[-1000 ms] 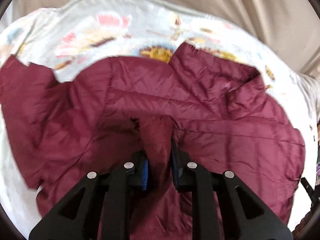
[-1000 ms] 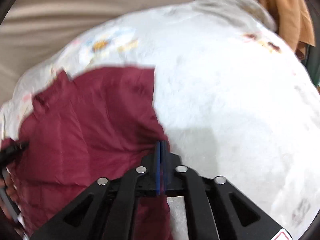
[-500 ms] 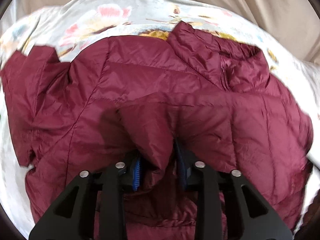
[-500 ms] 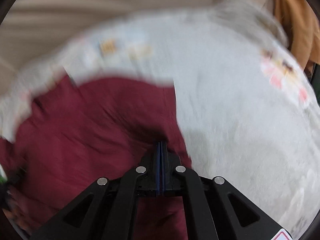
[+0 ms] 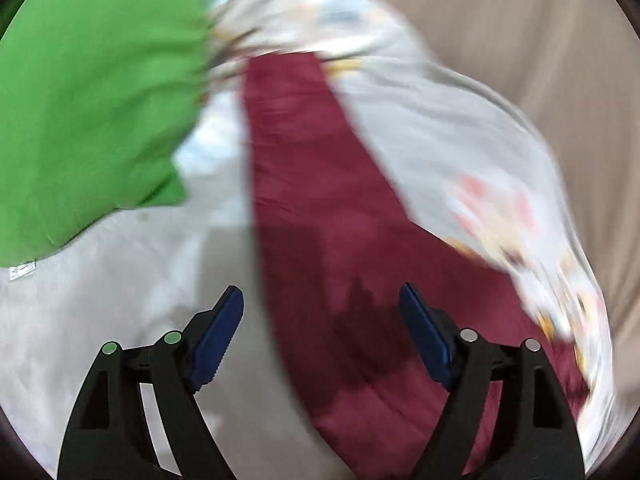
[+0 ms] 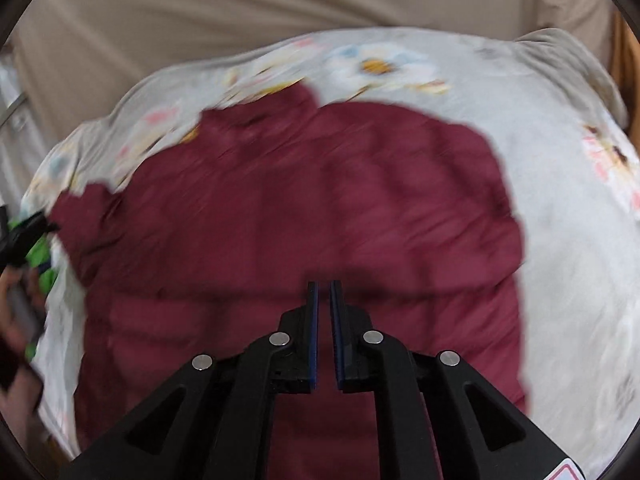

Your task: Fold large clothes

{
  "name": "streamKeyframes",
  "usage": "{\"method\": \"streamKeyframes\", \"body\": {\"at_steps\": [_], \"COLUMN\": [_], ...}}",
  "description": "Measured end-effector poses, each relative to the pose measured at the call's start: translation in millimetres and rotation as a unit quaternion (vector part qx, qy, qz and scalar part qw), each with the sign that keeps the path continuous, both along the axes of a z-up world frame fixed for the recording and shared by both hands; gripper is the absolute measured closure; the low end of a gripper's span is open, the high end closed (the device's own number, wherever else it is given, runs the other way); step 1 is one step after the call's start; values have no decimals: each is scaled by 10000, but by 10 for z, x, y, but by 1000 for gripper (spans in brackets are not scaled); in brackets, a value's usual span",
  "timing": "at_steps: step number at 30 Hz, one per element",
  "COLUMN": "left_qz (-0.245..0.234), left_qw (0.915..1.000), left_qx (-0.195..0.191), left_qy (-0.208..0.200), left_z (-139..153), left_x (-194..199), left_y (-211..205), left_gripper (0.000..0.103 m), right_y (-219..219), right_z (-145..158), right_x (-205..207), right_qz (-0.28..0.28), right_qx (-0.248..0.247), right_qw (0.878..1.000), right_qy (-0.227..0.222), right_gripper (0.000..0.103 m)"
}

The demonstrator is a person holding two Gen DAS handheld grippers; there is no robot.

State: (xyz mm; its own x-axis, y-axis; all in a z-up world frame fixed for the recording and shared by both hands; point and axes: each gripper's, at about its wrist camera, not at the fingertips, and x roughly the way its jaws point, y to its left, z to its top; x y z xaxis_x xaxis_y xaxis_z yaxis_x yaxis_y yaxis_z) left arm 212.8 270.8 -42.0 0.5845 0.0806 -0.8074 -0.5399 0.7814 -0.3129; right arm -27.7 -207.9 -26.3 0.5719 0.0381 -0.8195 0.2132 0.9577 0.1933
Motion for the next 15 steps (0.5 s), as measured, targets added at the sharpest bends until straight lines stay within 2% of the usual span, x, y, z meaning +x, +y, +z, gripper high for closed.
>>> {"method": "streamKeyframes", "body": {"at_steps": [2,5,8,9,10,11,12,13,15], "left_qz": [275,317,190,167,100,-80,-240,-276,-473], "left_qw": [9994,9991,9994,9995,9997,9998,9991,9985,9972], "left_qx": [-220,-98,-9,20,20,-143,-350,-428,-263], "left_qy": [55,270,297,254,201,73,-73,-176,-519], "left_z": [-148,-353,-454,-472,-461,-428,-380,-329,-24], "left_x": [177,410,545,566,584,605,606,594,536], "left_y": [309,473,498,488,475,489,469,481,319], "left_gripper": [25,27,33,42,62,77,97,98,99], "right_y": [212,475,638,667,694,708,708,713,710], "right_z": [-55,-100,-158,-171,-181,-183,-180,-175,-165], "right_x": [-48,-99,-140,-150,-159,-163,-170,-170,-158], "right_qz": [184,391,469,465,454,432,416,402,388], "right_qx": [13,-49,-93,-99,-91,-95,-96,-90,-83], "right_qw": [9997,9986,9974,9972,9971,9971,9971,9973,9975], "right_qy": [156,353,535,571,606,624,625,610,580], "right_gripper": [93,92,92,92,92,92,91,91,91]}}
